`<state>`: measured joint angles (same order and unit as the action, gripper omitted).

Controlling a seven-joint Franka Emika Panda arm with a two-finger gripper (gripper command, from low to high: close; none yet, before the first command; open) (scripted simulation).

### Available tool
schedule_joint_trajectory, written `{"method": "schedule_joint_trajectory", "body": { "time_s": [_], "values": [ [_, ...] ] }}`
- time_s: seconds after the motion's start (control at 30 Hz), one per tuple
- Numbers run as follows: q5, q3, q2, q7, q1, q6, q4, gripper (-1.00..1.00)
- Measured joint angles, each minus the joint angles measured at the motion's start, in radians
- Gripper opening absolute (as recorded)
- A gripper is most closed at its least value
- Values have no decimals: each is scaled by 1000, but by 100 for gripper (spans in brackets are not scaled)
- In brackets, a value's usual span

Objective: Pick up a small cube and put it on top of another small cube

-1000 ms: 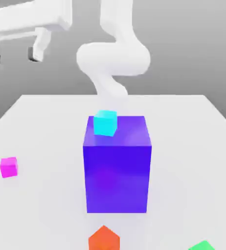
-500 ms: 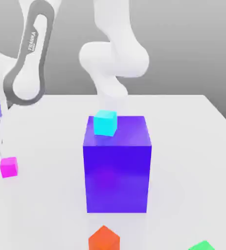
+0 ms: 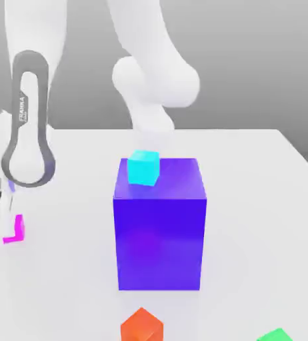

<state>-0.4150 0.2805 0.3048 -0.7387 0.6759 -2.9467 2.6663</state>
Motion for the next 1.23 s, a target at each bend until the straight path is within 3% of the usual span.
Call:
{"method": "schedule_joint_trajectory", "body": {
  "time_s": [0.2,0.7,1.0,1.03,1.23],
  "values": [
    [237,130,-163,-167,-106,120,34,-100],
    [444,-293,-55,51,-511,338,-299,-100],
    [552,-479,78,156,-739,380,-469,-100],
    [581,-483,136,159,-774,358,-502,100],
    [595,-485,164,160,-792,346,-518,100]
  ]
}}
